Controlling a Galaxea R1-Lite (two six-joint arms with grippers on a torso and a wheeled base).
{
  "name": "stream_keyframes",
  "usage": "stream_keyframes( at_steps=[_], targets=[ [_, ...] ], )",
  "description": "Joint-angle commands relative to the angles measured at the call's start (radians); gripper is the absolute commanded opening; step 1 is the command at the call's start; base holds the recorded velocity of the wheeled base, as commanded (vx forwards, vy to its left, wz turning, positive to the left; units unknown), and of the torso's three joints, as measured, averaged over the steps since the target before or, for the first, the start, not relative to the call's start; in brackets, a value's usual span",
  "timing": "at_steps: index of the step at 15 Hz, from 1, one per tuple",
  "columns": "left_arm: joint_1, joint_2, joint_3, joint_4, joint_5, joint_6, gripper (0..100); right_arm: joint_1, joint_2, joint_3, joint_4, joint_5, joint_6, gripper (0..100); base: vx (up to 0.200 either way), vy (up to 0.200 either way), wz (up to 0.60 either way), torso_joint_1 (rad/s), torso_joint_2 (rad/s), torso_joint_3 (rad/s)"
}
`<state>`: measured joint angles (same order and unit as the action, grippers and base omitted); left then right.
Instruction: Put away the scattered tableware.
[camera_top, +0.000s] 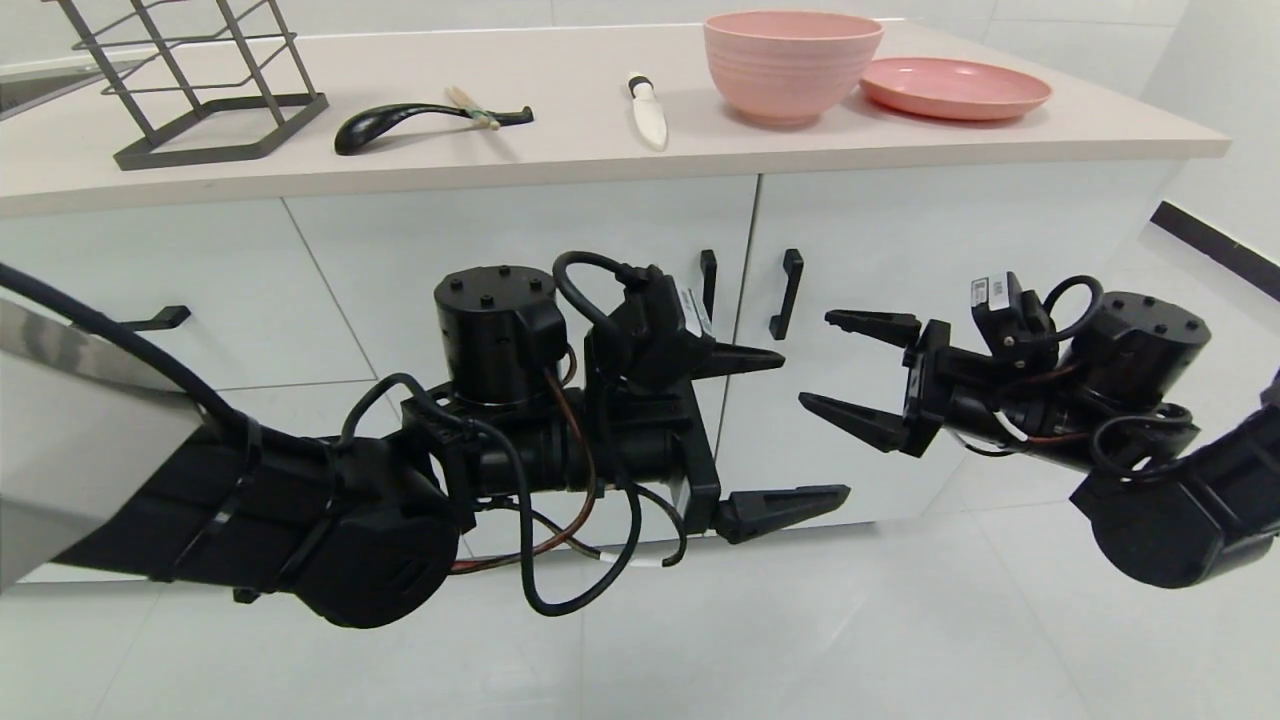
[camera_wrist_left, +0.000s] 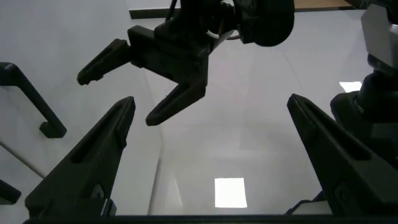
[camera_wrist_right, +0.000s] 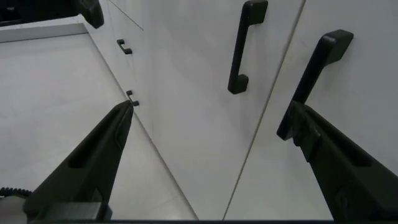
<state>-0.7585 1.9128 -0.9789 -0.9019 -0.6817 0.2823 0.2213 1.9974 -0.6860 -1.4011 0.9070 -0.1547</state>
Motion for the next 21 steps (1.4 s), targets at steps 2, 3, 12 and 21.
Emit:
stream_keyframes(
  at_steps=[2, 3, 12, 21],
  targets=[
    [0.005, 0.011, -0.057, 0.02, 0.056, 0.0, 100, -0.034, 0.098, -0.116, 0.001, 0.024, 0.001, 100, 0.0, 0.0, 0.0, 0.0, 0.0, 0.0],
    [0.007, 0.011, -0.067, 0.028, 0.057, 0.0, 100, -0.04, 0.118, -0.141, -0.001, 0.039, 0.001, 100, 0.0, 0.0, 0.0, 0.0, 0.0, 0.0],
    [0.025, 0.017, -0.067, 0.009, 0.059, 0.008, 100, -0.023, 0.204, -0.273, -0.016, 0.09, 0.001, 100, 0.0, 0.0, 0.0, 0.0, 0.0, 0.0],
    [0.048, 0.037, -0.075, -0.025, 0.059, 0.006, 100, -0.01, 0.241, -0.336, -0.016, 0.092, 0.001, 100, 0.0, 0.0, 0.0, 0.0, 0.0, 0.0]
  ],
)
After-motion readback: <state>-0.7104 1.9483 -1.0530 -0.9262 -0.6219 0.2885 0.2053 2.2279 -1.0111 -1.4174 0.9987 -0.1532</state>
